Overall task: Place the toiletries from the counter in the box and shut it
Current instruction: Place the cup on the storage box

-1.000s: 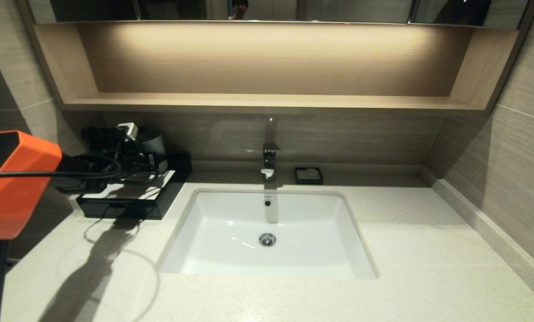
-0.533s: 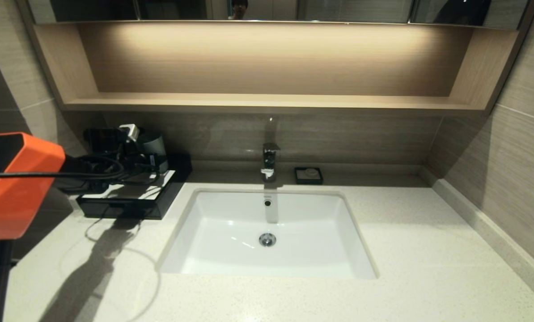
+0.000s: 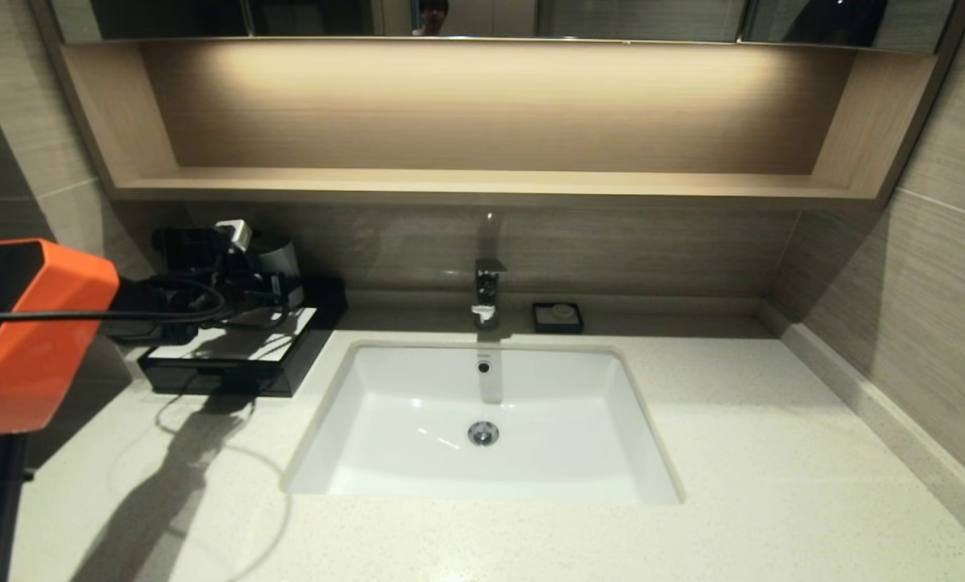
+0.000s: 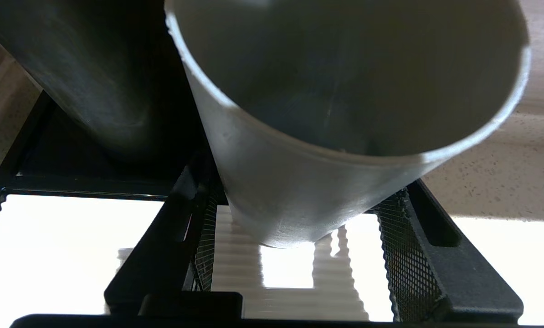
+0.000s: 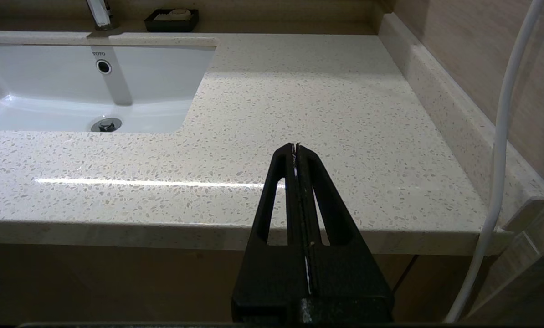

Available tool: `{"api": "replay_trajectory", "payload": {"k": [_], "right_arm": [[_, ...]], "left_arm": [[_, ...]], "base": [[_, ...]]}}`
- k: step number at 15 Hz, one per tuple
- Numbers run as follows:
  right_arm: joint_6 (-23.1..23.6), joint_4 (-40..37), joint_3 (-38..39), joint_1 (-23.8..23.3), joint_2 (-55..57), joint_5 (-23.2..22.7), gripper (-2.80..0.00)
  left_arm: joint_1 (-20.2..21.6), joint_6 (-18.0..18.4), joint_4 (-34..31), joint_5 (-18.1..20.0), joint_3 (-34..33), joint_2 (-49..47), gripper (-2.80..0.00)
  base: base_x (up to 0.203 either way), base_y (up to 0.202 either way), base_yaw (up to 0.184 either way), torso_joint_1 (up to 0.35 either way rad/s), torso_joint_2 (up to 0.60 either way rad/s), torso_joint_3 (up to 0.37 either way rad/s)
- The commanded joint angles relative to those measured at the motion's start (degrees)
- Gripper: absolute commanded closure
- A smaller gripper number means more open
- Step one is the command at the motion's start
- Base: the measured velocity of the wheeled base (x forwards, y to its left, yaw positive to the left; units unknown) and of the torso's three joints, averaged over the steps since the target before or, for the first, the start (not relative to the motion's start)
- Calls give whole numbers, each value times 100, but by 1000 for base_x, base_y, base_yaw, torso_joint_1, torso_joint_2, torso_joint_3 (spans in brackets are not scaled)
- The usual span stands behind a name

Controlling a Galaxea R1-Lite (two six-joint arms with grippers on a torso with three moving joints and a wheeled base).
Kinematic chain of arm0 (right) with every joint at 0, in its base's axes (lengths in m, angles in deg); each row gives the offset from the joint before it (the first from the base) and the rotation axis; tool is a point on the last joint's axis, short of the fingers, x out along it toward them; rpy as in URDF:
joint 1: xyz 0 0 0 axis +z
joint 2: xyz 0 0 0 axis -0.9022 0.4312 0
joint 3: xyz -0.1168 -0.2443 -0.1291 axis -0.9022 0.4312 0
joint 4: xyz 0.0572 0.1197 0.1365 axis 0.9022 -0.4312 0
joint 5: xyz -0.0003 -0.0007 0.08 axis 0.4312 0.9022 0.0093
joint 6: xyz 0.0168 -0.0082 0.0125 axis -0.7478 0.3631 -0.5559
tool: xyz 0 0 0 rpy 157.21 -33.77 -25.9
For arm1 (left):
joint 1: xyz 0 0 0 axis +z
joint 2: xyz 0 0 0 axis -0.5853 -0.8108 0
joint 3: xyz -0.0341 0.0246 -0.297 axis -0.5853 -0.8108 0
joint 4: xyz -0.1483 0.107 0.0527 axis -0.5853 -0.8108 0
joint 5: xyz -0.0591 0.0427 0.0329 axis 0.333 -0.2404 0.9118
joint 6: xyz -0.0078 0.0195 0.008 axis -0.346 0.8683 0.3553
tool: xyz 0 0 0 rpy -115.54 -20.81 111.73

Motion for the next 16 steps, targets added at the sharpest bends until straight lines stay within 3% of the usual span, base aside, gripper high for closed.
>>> {"api": "replay_trajectory", "payload": {"k": [1,16], "right_arm": [[5,4,9,1,5,0,0],[5,4,9,1,5,0,0]], "left_arm": [[4,1,17,-22,26,-35,0],[8,-5,70,-142,209,-238,0]], "base": [[0,0,0,0,0,0],[0,0,0,0,0,0]]}}
